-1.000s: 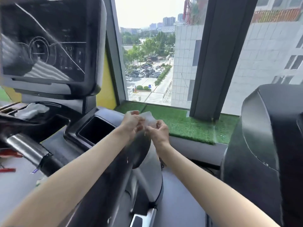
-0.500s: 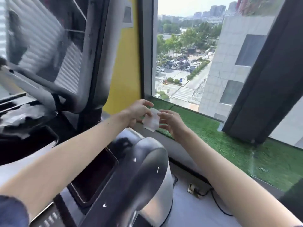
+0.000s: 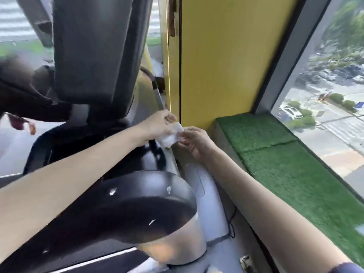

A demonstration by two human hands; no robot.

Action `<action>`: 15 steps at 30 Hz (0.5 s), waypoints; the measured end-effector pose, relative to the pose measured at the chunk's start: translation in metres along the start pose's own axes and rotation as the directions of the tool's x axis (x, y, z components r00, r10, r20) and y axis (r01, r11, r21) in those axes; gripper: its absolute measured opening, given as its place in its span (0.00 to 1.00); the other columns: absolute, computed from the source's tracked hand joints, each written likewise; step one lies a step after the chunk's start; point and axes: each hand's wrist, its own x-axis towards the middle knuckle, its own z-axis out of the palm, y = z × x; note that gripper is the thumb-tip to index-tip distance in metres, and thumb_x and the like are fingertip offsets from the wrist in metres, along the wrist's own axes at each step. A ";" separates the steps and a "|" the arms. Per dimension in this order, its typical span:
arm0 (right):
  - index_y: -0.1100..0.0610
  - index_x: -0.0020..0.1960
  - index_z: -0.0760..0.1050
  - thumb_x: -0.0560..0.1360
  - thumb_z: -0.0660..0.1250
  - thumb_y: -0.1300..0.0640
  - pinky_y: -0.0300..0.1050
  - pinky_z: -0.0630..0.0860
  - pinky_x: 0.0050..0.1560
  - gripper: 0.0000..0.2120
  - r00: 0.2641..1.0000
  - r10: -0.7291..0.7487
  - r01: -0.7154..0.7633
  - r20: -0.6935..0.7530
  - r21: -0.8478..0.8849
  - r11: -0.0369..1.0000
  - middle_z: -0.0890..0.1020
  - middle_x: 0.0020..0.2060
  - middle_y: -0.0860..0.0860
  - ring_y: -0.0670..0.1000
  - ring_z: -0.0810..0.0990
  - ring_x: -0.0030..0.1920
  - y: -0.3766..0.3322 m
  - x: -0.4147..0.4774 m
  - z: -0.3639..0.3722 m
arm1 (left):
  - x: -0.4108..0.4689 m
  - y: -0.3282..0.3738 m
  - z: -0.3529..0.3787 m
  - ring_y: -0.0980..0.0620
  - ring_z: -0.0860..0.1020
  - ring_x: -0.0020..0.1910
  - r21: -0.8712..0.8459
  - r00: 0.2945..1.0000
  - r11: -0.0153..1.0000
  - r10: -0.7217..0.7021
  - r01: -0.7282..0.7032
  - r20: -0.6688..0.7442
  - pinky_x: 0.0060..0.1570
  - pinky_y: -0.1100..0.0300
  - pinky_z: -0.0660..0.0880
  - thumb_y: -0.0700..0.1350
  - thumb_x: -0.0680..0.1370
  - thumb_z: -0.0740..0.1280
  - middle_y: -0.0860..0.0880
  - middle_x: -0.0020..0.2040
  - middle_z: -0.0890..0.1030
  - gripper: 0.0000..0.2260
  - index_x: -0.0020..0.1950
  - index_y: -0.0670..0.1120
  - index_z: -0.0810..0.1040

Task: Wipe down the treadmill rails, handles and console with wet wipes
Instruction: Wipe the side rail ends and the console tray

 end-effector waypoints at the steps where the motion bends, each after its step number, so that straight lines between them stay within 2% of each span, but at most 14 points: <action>1: 0.60 0.39 0.72 0.75 0.62 0.71 0.37 0.75 0.30 0.09 0.999 0.012 -0.012 0.042 -0.014 1.000 0.78 0.27 0.53 0.49 0.77 0.27 -0.001 0.000 0.002 | -0.007 0.002 0.001 0.51 0.75 0.50 0.003 0.999 1.000 -0.013 0.014 -0.045 0.43 0.65 0.70 0.42 0.75 0.70 0.49 0.49 0.77 0.15 0.60 0.46 0.74; 4: 0.60 0.39 0.72 0.75 0.63 0.71 0.38 0.74 0.32 0.09 0.990 0.038 -0.026 0.135 -0.086 0.996 0.78 0.28 0.53 0.50 0.75 0.29 -0.001 -0.006 0.011 | -0.028 0.004 -0.002 0.53 0.73 0.43 0.034 0.989 0.997 -0.065 0.070 -0.130 0.39 0.61 0.69 0.44 0.75 0.69 0.52 0.42 0.74 0.14 0.59 0.46 0.72; 7: 0.60 0.43 0.73 0.74 0.64 0.69 0.38 0.73 0.34 0.06 0.976 -0.033 0.081 0.215 -0.219 0.972 0.77 0.32 0.54 0.48 0.75 0.30 0.001 -0.019 0.019 | -0.048 0.002 -0.009 0.51 0.74 0.44 0.012 0.964 0.987 -0.155 0.161 -0.217 0.37 0.63 0.69 0.39 0.75 0.67 0.49 0.45 0.75 0.12 0.57 0.45 0.72; 11: 0.59 0.47 0.75 0.75 0.68 0.65 0.38 0.75 0.36 0.04 0.943 -0.249 0.305 0.221 -0.273 0.912 0.80 0.38 0.55 0.46 0.77 0.32 0.017 -0.036 0.014 | -0.074 0.000 -0.013 0.50 0.77 0.49 -0.005 0.911 0.976 -0.203 0.216 -0.358 0.45 0.58 0.74 0.35 0.72 0.66 0.52 0.45 0.77 0.10 0.51 0.47 0.75; 15: 0.54 0.46 0.75 0.74 0.65 0.64 0.46 0.76 0.40 0.06 0.930 -0.313 0.360 0.191 -0.310 0.880 0.79 0.38 0.54 0.51 0.78 0.35 0.034 -0.045 0.005 | -0.103 0.000 -0.001 0.50 0.77 0.51 -0.030 0.866 0.963 -0.255 0.269 -0.429 0.51 0.56 0.74 0.36 0.73 0.65 0.51 0.48 0.79 0.11 0.52 0.48 0.77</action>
